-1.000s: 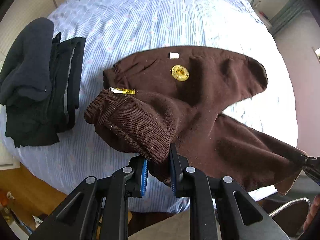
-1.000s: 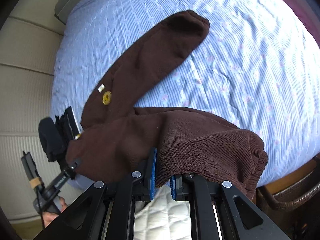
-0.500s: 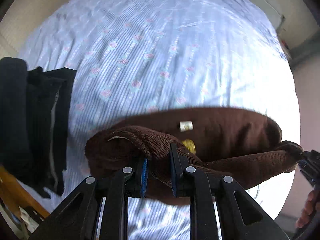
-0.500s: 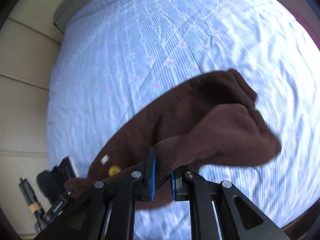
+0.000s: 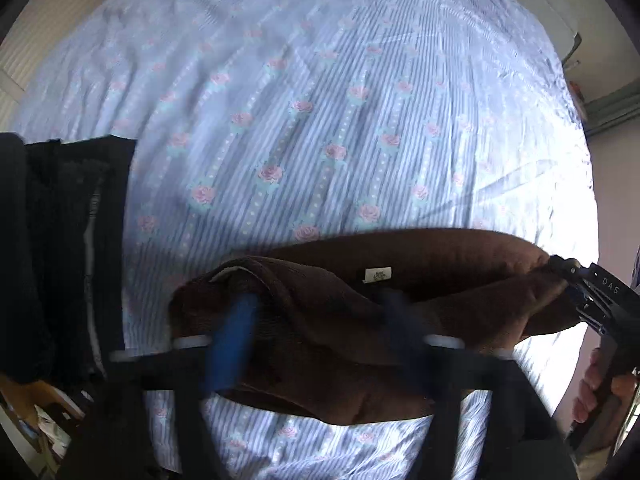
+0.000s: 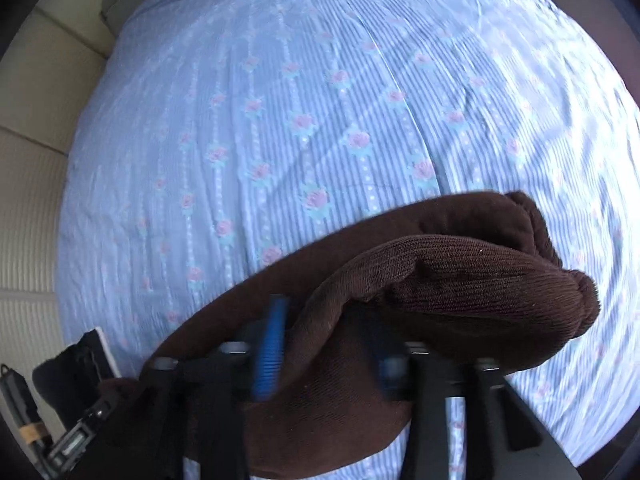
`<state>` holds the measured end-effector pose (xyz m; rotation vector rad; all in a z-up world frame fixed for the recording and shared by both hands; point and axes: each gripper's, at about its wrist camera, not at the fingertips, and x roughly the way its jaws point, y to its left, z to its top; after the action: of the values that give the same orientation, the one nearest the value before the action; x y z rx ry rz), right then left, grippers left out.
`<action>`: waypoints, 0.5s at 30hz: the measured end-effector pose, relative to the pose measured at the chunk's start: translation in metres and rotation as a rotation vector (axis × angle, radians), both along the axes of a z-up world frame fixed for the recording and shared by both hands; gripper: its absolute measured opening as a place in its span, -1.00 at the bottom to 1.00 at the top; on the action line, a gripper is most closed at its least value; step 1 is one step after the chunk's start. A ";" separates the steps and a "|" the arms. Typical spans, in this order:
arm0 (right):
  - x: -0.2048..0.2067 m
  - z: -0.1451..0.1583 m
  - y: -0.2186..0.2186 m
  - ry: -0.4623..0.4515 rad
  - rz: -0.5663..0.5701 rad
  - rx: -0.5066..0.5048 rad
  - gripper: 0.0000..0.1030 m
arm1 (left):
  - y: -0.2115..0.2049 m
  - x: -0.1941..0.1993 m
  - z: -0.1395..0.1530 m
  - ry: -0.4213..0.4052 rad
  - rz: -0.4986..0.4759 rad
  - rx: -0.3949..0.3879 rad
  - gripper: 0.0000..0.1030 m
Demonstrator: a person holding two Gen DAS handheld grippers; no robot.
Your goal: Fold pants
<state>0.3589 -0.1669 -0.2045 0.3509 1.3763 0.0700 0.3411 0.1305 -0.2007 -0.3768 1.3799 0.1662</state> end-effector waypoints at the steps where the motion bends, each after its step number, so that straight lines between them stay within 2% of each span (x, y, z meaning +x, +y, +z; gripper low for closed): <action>1: -0.003 0.007 0.000 -0.025 0.001 -0.006 0.21 | 0.000 -0.004 0.008 -0.028 -0.002 0.022 0.84; 4: -0.012 0.028 -0.001 -0.062 0.015 0.010 0.21 | -0.004 -0.012 0.029 -0.068 -0.039 0.061 0.84; 6: -0.026 0.046 -0.008 -0.110 0.014 0.012 0.22 | -0.012 -0.015 0.040 -0.110 -0.102 0.084 0.84; 8: -0.040 0.063 -0.018 -0.160 0.016 -0.028 0.26 | -0.029 -0.013 0.047 -0.156 -0.226 0.137 0.84; 10: -0.056 0.071 -0.037 -0.193 0.007 -0.084 0.31 | -0.056 -0.010 0.050 -0.199 -0.395 0.169 0.84; 13: -0.072 0.064 -0.071 -0.195 -0.014 -0.146 0.32 | -0.100 -0.007 0.040 -0.234 -0.632 0.223 0.84; 15: -0.074 0.049 -0.093 -0.151 -0.008 -0.167 0.32 | -0.121 -0.001 0.026 -0.239 -0.716 0.283 0.83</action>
<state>0.2850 -0.2600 -0.1555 0.2071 1.2215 -0.0249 0.3396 0.0099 -0.1752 0.3327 1.1593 -0.2662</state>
